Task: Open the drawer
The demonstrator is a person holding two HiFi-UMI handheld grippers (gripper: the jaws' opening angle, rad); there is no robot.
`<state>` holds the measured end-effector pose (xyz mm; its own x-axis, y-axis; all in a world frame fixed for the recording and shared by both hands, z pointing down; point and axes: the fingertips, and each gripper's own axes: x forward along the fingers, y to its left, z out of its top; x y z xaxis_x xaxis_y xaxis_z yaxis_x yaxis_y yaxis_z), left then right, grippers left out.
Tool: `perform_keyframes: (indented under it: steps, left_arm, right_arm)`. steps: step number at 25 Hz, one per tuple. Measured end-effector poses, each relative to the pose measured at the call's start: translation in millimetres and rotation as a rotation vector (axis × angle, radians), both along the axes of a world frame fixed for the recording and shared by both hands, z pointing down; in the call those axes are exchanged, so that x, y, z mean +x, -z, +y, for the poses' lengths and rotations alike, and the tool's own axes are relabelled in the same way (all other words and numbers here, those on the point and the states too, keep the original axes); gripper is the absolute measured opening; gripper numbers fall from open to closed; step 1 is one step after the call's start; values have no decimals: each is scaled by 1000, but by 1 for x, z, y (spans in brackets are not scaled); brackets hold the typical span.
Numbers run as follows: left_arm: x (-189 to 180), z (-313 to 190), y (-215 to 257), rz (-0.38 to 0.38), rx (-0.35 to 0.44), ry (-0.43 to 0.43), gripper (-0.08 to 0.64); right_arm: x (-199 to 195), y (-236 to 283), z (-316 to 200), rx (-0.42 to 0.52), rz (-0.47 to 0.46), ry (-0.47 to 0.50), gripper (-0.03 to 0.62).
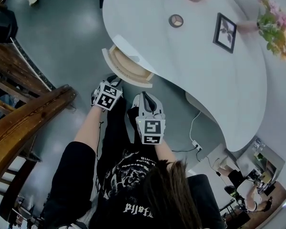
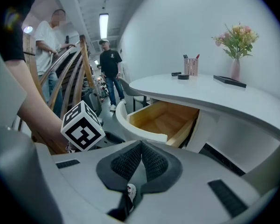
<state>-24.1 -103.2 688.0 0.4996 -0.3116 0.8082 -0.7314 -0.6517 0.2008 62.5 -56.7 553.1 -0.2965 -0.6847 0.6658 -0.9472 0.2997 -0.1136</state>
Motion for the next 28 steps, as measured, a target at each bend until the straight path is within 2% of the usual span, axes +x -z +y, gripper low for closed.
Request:
perform_keyframes:
  steps: [16,28]
  left_arm:
    - [-10,13,2,-52,0,34,118]
    - [-28,38,1,-89,-35,47,118]
  right_arm:
    - [12,11,13,9,3,6,26]
    - [15,19,9,25,-5,23,26]
